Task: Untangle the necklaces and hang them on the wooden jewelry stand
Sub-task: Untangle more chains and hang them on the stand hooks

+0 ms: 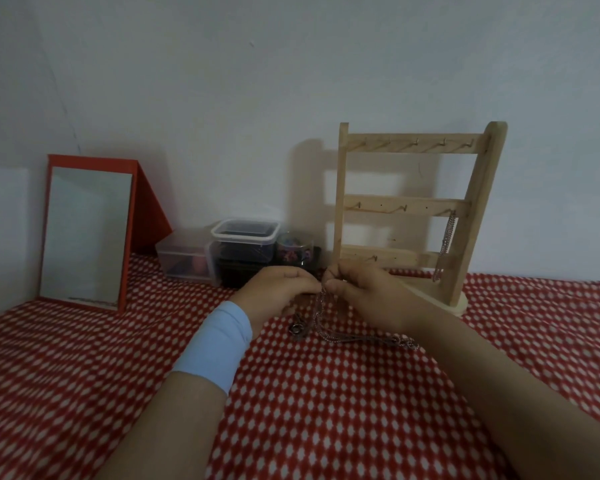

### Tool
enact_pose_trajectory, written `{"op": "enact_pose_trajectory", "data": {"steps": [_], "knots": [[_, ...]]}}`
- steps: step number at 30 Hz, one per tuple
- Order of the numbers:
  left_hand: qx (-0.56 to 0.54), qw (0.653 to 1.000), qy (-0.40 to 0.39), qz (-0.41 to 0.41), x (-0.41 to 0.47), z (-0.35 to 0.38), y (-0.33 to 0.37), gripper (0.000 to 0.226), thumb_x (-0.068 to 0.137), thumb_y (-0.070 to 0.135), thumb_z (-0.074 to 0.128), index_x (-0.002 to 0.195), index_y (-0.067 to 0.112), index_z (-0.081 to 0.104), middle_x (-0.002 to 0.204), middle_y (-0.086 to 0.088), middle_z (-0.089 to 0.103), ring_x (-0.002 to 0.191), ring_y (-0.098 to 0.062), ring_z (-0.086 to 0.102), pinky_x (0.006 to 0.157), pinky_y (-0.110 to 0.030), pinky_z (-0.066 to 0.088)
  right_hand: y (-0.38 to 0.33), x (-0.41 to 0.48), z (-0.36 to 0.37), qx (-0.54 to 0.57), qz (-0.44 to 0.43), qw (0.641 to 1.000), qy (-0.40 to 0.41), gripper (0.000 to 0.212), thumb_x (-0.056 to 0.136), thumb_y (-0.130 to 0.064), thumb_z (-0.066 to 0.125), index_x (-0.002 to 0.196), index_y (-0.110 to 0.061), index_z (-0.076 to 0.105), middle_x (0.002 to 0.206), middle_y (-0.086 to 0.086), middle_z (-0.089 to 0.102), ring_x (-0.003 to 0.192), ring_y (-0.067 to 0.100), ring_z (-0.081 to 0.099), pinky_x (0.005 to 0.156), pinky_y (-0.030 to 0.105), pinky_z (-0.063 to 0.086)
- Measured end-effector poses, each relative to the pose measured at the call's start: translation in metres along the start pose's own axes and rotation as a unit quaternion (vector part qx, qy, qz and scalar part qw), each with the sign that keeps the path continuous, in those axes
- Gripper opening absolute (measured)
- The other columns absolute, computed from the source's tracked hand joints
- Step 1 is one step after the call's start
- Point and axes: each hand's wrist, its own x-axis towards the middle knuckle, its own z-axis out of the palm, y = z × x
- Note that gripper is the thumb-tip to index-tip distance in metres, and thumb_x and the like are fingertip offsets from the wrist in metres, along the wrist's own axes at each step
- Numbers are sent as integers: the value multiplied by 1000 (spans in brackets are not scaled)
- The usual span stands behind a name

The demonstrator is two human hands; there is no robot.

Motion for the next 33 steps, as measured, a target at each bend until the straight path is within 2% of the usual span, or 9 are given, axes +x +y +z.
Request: {"op": "enact_pose_trajectory", "data": {"steps": [6,10,13,16,19,22,26,29,33], "knots": [[-31,996,54,-60,8,-2,-9,16,70,34,59,70,18,61,76,-7,62,76,-23,57,73,-35,42,-4,-3,-1,25,49,998,34,36,109,-22,33,99,-6,63,96,10,66,87,18,61,80,29,50],[-11,994,76,-80,13,-6,-12,18,81,29,54,69,17,59,69,-3,61,71,-19,55,75,-34,41,-2,-1,-4,191,85,976,64,43,109,-29,34,91,-7,66,94,9,72,83,19,66,77,26,53],[-73,990,68,-95,12,-6,-15,13,81,27,54,76,16,59,77,-5,61,72,-18,54,71,-32,43,1,5,-8,425,60,901,66,37,108,-24,39,77,-14,56,85,7,63,85,24,60,84,34,52],[-216,969,54,-105,12,-4,-18,12,86,23,53,77,17,58,70,2,61,61,-11,49,60,-26,39,3,6,-10,622,56,778,65,43,105,-27,40,64,-18,49,70,5,53,79,26,60,94,44,45],[-325,939,49,-98,11,-8,-18,10,86,20,50,77,17,56,69,2,58,61,-11,44,61,-26,34,5,2,-13,683,57,721,98,44,98,-26,50,56,-21,37,56,-1,29,57,19,44,80,39,48],[-391,915,63,-82,13,-8,-16,12,87,18,49,76,16,54,69,1,55,61,-12,43,61,-25,36,7,1,-17,608,70,784,103,44,97,-15,56,58,-23,36,56,-5,24,49,11,24,49,24,33],[-359,924,111,-76,16,-5,-16,11,87,17,49,77,15,53,69,0,55,59,-12,42,58,-25,33,7,6,-15,422,134,876,191,58,93,-2,67,57,-28,29,53,-8,30,47,10,22,43,24,23],[-336,930,118,-86,15,-9,-17,13,88,17,47,75,17,50,70,1,55,58,-11,42,56,-24,31,8,8,-12,374,175,865,286,52,93,-14,73,63,-25,32,57,-4,35,46,10,28,42,24,29],[-317,936,120,-97,13,-13,-19,14,89,17,45,75,18,48,75,0,60,63,-13,48,62,-27,39,9,4,-16,449,144,836,282,29,97,-20,67,77,-18,47,71,2,61,61,11,60,47,23,43]]}}
